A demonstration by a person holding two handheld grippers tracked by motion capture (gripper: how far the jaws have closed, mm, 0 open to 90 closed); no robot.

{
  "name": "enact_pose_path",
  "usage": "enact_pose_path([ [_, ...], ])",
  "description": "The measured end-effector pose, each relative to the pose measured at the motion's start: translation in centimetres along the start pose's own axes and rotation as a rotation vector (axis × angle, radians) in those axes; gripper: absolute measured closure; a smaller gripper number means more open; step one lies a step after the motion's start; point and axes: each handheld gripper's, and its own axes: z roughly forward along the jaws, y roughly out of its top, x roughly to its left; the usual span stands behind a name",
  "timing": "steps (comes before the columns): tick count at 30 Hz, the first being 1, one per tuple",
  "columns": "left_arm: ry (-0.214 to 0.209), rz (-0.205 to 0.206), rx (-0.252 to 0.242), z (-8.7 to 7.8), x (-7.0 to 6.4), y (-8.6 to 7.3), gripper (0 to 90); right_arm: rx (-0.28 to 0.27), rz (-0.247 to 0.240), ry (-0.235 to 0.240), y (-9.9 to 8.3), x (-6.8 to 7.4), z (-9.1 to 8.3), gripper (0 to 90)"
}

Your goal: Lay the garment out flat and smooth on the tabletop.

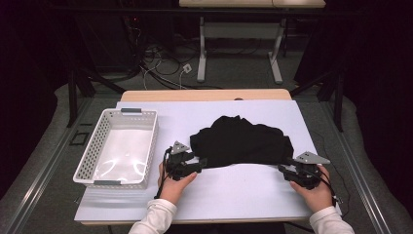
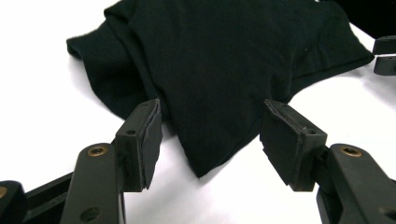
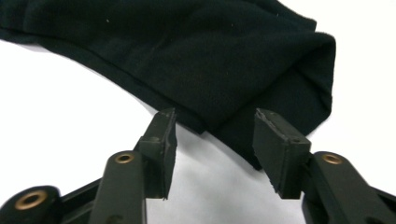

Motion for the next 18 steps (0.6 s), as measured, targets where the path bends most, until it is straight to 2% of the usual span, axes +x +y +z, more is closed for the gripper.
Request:
enact_pose_path([
  [10, -0.006, 0.010, 0.005, 0.4, -0.4, -0.2, 38.8, 0.071, -0.035, -0.003, -0.1, 0.1, 0.7, 57.1],
  [18, -0.012, 0.021, 0.017, 0.7, -0.8, -0.3, 37.3, 0.052, -0.019, -0.045, 0.2, -0.2, 1.1, 60.4],
])
